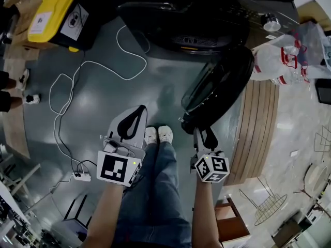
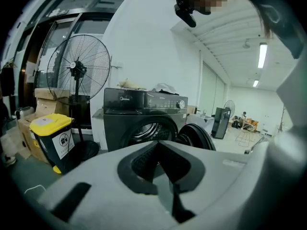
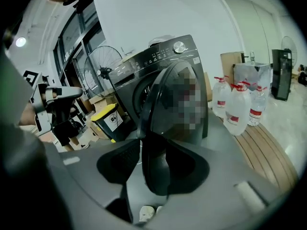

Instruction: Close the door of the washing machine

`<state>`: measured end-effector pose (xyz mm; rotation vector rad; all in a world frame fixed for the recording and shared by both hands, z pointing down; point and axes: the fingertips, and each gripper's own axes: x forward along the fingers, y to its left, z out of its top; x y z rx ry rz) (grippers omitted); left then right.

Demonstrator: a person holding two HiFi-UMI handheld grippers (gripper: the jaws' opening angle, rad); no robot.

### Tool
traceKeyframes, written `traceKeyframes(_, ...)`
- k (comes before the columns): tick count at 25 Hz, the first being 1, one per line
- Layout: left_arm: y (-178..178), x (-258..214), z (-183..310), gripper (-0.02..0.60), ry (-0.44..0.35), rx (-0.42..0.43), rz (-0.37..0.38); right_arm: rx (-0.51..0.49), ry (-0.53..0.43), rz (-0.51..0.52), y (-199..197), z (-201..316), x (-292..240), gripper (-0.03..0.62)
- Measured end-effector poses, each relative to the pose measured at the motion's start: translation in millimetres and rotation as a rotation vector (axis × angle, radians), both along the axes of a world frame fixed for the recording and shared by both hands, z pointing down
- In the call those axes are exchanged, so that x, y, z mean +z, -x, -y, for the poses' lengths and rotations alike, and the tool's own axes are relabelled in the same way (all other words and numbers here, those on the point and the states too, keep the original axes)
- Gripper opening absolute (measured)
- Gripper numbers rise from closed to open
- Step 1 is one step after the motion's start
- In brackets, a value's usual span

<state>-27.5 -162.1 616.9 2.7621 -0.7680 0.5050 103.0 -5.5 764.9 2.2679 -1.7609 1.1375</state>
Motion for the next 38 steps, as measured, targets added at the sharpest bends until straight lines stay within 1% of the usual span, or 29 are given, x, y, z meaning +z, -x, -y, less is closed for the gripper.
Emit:
traceKeyframes(3, 1, 2, 5, 0.008, 0.003, -0.009, 0.000, -0.008, 0.017, -0.009, 0, 1, 2, 0.172)
traceKeyframes(8, 3, 5, 14, 0.008, 0.015, -0.028, -0.001, -0.016, 0.035, -0.002, 4, 10, 3, 0.172)
traceKeyframes(16, 15, 4, 37, 0.008, 0.029, -0.076, -0.012, 0.018, 0.061, 0.034, 21, 43, 3, 0.172)
traceKeyframes(23, 25, -4, 70, 0.008, 0.026, -0.116, -0.019, 0.019, 0.077, 0.068, 36, 85, 5, 0.175)
traceKeyframes(32, 44, -26, 108, 0.008, -0.006, -0.200, -0.014, 0.040, 0.044, 0.161, 49, 154, 3, 0.183)
traceKeyframes(38, 58, -40, 119, 0.008, -0.032, -0.260, -0.031, -0.037, 0.019, 0.176, 55, 193, 0, 0.176)
